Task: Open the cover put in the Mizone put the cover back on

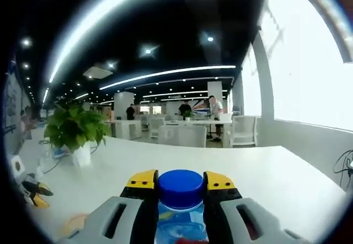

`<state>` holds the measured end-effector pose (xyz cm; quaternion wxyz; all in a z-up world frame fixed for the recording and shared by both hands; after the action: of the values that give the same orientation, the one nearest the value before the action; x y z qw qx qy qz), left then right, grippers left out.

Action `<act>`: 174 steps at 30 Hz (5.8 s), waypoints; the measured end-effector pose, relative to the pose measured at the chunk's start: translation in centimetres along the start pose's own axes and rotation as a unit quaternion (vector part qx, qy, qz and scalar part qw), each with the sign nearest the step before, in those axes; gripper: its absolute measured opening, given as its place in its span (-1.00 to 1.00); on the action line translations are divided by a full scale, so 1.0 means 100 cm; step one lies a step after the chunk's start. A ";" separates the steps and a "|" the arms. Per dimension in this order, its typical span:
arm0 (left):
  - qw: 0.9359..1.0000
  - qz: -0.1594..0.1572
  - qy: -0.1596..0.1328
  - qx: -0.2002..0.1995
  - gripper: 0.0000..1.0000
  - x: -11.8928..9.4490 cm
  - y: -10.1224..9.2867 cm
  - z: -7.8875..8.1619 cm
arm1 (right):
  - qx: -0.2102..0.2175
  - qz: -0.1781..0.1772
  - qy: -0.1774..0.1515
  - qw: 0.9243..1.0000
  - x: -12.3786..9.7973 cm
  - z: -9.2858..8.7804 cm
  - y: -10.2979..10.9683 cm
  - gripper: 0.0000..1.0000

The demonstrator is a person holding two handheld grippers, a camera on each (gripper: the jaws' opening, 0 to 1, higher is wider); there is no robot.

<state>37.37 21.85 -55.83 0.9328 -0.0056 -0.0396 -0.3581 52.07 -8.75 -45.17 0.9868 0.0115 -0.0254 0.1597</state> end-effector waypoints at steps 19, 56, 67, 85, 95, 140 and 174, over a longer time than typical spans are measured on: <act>1.000 0.003 -0.001 0.007 -0.62 -0.002 0.000 0.003 | -0.036 0.004 0.007 0.999 0.003 0.003 0.014 -0.53; 1.000 0.003 0.002 0.003 -0.62 -0.001 0.003 -0.002 | 0.005 0.145 0.010 0.989 -0.005 0.001 0.049 -0.53; 1.000 0.007 0.000 0.002 -0.62 -0.001 0.006 -0.002 | -0.011 0.138 0.007 0.990 -0.002 0.002 0.055 -0.54; 1.000 0.011 0.000 0.005 -0.62 -0.003 0.008 0.000 | -0.014 0.156 -0.016 0.987 -0.011 0.025 0.069 -0.54; 1.000 0.010 0.002 0.008 -0.62 -0.003 0.007 0.000 | -0.027 0.179 -0.031 0.983 -0.017 0.036 0.089 -0.55; 1.000 0.015 -0.005 0.012 -0.62 -0.004 0.008 0.007 | -0.019 0.348 -0.010 0.937 -0.025 0.021 0.208 -0.55; 1.000 0.017 0.001 0.015 -0.62 -0.004 0.009 0.003 | -0.012 0.348 -0.027 0.937 -0.029 0.018 0.199 -0.51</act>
<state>37.68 22.83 -55.58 0.9388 0.0081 -0.0437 -0.3416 42.92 9.16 -43.22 0.8685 -0.0053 -0.0559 0.4925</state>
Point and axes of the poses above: the point that each gripper's makers call its tool centre point, and the gripper's own axes: x roughly forward along the fingers, y roughly to its left, z roughly out of its top, the point moved 4 cm from there along -x, roughly backward along the fingers, and after that the axes turned 5 degrees about -y, right-handed, at the moved point
